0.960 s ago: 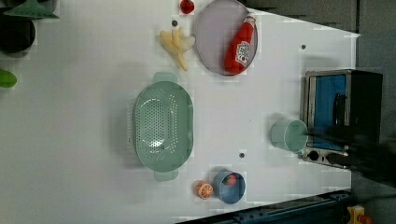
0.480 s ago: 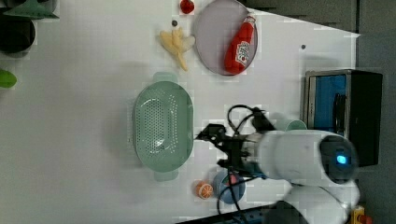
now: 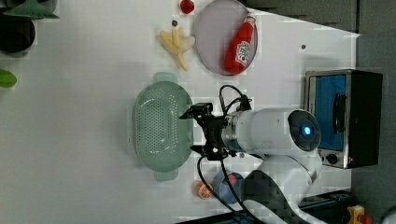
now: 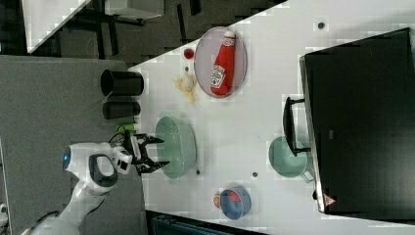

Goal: Drag strainer left to right.

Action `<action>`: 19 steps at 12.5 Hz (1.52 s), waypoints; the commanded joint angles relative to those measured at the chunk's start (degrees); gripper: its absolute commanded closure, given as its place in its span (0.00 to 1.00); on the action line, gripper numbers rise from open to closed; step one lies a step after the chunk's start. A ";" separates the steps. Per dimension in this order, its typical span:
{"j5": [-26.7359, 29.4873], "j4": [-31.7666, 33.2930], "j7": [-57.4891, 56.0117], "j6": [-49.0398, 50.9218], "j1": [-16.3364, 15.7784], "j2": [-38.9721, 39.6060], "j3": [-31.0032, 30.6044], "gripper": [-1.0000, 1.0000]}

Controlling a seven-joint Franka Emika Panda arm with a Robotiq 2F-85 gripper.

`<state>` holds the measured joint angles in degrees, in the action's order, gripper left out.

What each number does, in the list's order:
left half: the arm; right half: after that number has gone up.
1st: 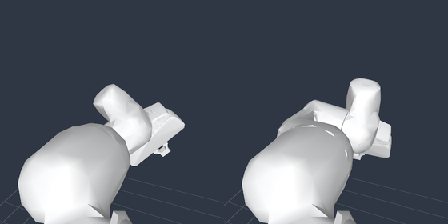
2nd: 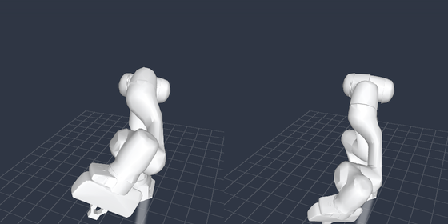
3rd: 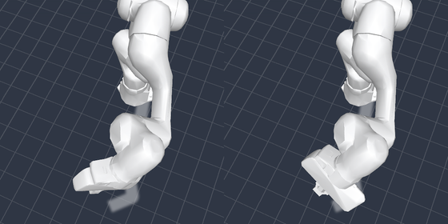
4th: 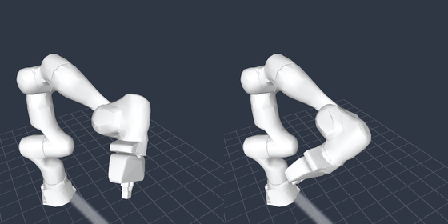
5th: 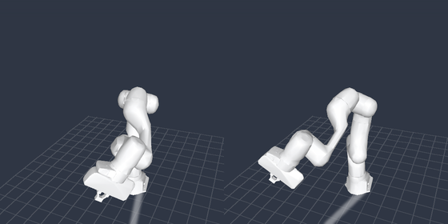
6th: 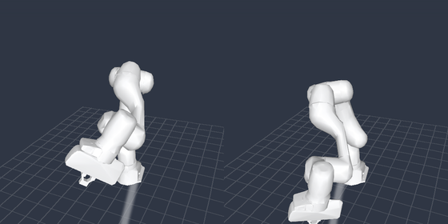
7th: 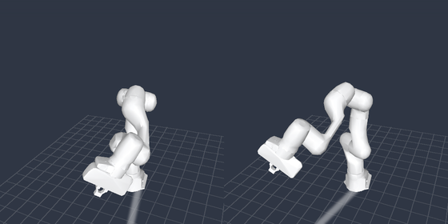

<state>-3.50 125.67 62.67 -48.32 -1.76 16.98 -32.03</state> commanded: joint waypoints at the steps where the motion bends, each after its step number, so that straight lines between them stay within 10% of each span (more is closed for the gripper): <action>1: -2.68 -0.68 13.28 -3.78 -0.62 4.87 -0.69 0.00; 19: -8.26 2.52 15.14 -12.70 -0.88 10.52 9.85 0.00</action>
<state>-12.56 128.47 76.71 -61.21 -3.84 29.91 -22.86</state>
